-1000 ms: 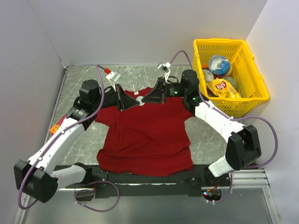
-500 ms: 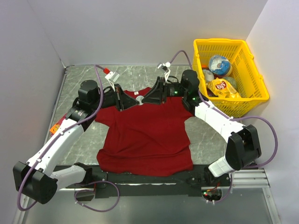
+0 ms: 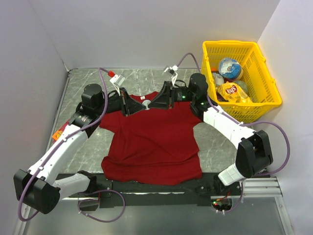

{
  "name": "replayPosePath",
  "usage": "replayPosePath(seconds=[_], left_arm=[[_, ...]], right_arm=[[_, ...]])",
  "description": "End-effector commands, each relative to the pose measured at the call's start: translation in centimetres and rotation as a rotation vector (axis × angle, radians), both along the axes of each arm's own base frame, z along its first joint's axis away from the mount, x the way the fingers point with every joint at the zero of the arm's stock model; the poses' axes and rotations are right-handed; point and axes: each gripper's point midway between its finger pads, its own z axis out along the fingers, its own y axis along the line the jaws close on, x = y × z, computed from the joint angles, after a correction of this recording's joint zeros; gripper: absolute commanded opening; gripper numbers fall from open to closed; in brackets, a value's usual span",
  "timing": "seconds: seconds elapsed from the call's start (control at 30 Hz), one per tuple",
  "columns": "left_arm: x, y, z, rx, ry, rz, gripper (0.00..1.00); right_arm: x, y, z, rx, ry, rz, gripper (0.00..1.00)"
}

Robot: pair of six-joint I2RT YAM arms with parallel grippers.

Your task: Pin the brooch onto the clothing

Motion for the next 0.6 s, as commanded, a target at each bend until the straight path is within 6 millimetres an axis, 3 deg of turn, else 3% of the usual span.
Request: replayPosePath(seconds=[0.0, 0.13, 0.27, 0.37, 0.43, 0.57], left_arm=[[-0.42, -0.41, 1.66, -0.034, -0.053, -0.034, 0.01], [-0.61, -0.55, 1.51, -0.041, -0.047, -0.050, 0.01], [-0.85, -0.79, 1.31, -0.039, -0.044, -0.064, 0.01], [-1.23, -1.05, 1.40, -0.036, -0.051, -0.078, 0.01], [-1.19, -1.13, 1.27, -0.028, -0.054, -0.073, 0.01], [-0.50, -0.84, 1.15, -0.012, -0.060, -0.028, 0.01]], right_arm=[[-0.21, 0.36, 1.33, 0.025, -0.056, 0.021, 0.26], [-0.06, 0.42, 1.19, 0.027, -0.045, 0.015, 0.18], [0.23, 0.63, 1.05, 0.027, -0.034, 0.011, 0.01], [0.33, 0.75, 1.05, 0.030, -0.029, 0.010, 0.00], [0.02, 0.88, 1.18, 0.033, -0.033, 0.028, 0.03], [-0.46, 0.70, 1.46, 0.039, -0.053, 0.042, 0.26]])
